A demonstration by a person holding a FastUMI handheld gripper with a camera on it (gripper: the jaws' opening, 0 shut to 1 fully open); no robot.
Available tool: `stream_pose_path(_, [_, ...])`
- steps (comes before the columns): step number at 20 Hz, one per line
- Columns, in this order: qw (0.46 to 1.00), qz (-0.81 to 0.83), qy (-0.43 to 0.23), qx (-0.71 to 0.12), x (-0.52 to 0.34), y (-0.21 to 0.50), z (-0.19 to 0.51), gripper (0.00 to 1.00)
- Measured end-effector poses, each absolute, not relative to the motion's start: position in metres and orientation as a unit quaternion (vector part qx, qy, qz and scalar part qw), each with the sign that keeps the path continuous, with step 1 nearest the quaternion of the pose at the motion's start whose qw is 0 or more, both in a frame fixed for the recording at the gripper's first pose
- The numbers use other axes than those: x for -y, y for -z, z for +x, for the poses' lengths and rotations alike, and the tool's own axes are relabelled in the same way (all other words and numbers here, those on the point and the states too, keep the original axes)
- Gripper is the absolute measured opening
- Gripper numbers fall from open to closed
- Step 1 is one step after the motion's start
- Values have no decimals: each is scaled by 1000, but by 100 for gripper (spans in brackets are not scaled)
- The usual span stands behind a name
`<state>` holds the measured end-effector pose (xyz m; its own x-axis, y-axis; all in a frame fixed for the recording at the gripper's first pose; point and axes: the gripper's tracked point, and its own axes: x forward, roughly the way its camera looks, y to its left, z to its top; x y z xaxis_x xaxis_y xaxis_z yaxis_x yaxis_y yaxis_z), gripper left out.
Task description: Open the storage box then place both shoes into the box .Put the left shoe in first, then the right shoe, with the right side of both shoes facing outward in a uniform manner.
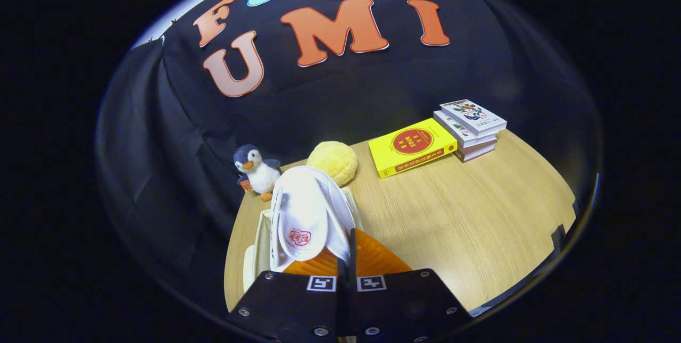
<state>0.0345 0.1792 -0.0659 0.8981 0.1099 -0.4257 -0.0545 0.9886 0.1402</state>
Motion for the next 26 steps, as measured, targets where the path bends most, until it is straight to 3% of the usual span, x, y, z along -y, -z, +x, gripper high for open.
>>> stream_pose_path(9, [970, -75, 56, -223, -179, 112, 49, 0])
stream_pose_path(12, [968, -113, 68, -211, -179, 113, 57, 0])
stream_pose_path(20, [952, -117, 71, -275, -178, 154, 55, 4])
stream_pose_path(24, [958, -111, 47, -262, -193, 141, 57, 50])
stream_pose_path(26, [964, -124, 42, -233, -194, 119, 60, 67])
